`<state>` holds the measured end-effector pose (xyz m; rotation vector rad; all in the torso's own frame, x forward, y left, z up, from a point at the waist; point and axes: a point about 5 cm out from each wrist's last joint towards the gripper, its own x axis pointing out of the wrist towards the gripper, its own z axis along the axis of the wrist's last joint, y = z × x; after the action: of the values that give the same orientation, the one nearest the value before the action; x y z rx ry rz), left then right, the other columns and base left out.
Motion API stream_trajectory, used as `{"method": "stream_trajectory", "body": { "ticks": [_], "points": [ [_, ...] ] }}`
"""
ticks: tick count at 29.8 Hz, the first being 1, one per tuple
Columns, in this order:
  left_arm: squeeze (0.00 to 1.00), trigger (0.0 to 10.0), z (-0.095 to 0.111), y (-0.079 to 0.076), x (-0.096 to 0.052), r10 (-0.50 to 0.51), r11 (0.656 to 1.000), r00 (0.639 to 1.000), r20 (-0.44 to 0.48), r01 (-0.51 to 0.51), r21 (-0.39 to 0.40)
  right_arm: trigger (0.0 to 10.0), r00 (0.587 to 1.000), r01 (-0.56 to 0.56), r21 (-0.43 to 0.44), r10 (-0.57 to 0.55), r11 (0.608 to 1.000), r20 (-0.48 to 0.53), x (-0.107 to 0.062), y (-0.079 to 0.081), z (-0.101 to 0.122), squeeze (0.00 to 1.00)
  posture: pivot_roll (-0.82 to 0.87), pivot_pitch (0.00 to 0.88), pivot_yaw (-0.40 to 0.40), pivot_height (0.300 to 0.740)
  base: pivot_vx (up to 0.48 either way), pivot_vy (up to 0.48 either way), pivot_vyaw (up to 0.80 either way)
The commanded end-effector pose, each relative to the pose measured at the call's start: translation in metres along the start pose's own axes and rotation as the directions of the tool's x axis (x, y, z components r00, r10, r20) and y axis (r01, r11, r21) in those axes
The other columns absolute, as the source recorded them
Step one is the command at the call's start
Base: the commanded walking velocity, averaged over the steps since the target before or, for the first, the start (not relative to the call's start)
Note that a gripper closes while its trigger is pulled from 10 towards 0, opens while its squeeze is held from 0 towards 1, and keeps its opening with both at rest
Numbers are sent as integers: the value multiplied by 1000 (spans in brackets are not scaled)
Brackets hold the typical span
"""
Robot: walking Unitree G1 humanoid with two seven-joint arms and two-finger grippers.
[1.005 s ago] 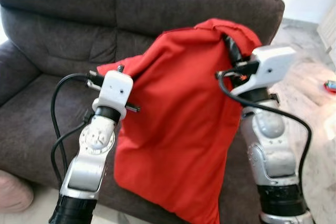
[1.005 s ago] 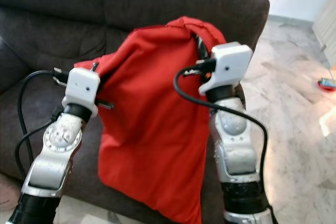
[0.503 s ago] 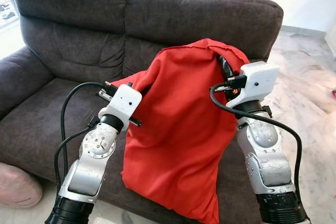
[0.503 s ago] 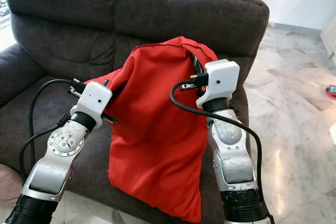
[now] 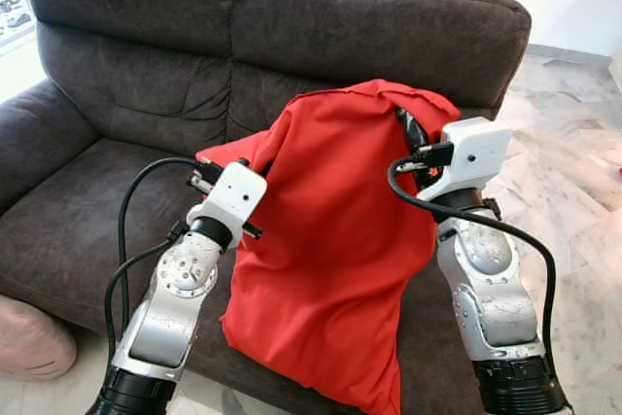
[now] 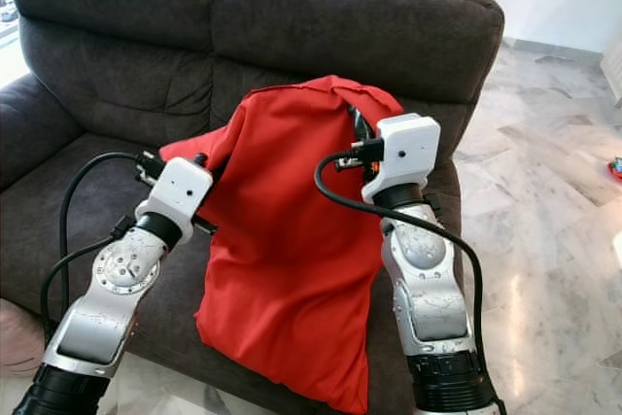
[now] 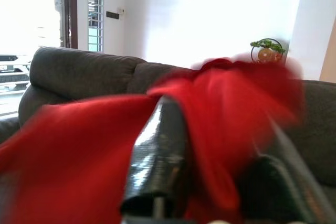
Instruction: Move the pillow to the sofa from floor
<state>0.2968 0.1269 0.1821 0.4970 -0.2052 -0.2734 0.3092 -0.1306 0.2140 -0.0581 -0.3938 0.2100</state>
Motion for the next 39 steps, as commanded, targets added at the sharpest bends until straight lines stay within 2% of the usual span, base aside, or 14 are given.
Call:
{"method": "stream_trajectory", "body": {
  "ticks": [1, 5, 6, 7, 8, 9, 16, 19, 23, 27, 31, 37, 38, 39],
  "points": [
    [1000, 10000, 2, -2, 0, -10, 1000, 1000, 6, 10, -5, 10000, 1000, 2, -4, -2, 1000, 21, 0, -1, 4, 1000, -7, 72, -47, 740, 0, 0, 0],
    [1000, 10000, 2, -2, 0, -7, 1000, 1000, 6, 7, -2, 10000, 1000, 10, -14, -9, 1000, 18, 0, -1, 3, 1000, -6, 73, -47, 740, 0, 0, 0],
    [1000, 10000, 1, -2, 0, -10, 1000, 1000, 1, 10, 1, 10000, 999, 36, -27, -35, 999, 9, 0, -5, 1, 0, -5, 73, -48, 740, 0, 0, 0],
    [1000, 10000, 0, -3, 0, -10, 1000, 1000, -5, 10, 8, 10000, 999, 54, -29, -54, 998, 3, 0, -7, -1, 0, -5, 73, -48, 740, 0, 0, 0],
    [180, 10000, -2, -3, 0, -6, 1000, 1000, -15, 6, 14, 10000, 997, 76, -35, -77, 996, -4, -1, -11, -3, 0, -6, 73, -48, 740, 0, 0, 0],
    [0, 10000, -5, -3, -1, 0, 1000, 1000, -24, 0, 11, 10000, 996, 90, -44, -90, 995, -11, -2, -14, -5, 0, -6, 73, -48, 740, 0, 0, 0],
    [0, 10000, -50, 1, -16, 56, 998, 985, -164, -60, -19, 10000, 944, 276, -138, -296, 951, -149, -28, -60, -43, 0, -9, 72, -45, 740, 0, 0, 0],
    [0, 10000, -85, 0, -34, 66, 997, 956, -287, -71, -7, 10000, 842, 415, -225, -465, 882, -272, -61, -99, -76, 0, -9, 71, -42, 740, 0, 0, 0],
    [0, 10000, -112, 0, -50, 95, 992, 918, -386, -117, -35, 10000, 748, 456, -303, -545, 837, -379, -94, -121, -104, 0, -9, 67, -39, 740, 0, 0, 0],
    [0, 10000, -137, -4, -69, 88, 991, 876, -474, -125, -48, 10000, 609, 449, -411, -608, 793, -509, -136, -137, -135, 0, -10, 48, -34, 740, 0, 0, 0],
    [0, 10000, -157, -10, -86, 76, 991, 836, -543, -126, -55, 10000, 478, 400, -458, -607, 794, -635, -178, -140, -160, 0, -6, 33, -29, 740, 0, 0, 0],
    [0, 10000, -185, -27, -110, 27, 992, 770, -637, -100, -78, 10000, 300, 165, -456, -485, 875, -821, -241, -112, -192, 0, -7, 0, -22, 740, 0, 0, 0],
    [0, 10000, -192, -32, -116, 12, 991, 744, -668, -100, -93, 10000, 227, 176, -457, -488, 872, -843, -261, -108, -196, 0, -10, 0, -18, 740, 0, 0, 0],
    [0, 10000, -195, -34, -118, 7, 990, 736, -677, -102, -100, 10000, 201, 189, -458, -491, 869, -848, -268, -107, -197, 0, -12, 0, -15, 740, 0, 0, 0]
  ]
}}
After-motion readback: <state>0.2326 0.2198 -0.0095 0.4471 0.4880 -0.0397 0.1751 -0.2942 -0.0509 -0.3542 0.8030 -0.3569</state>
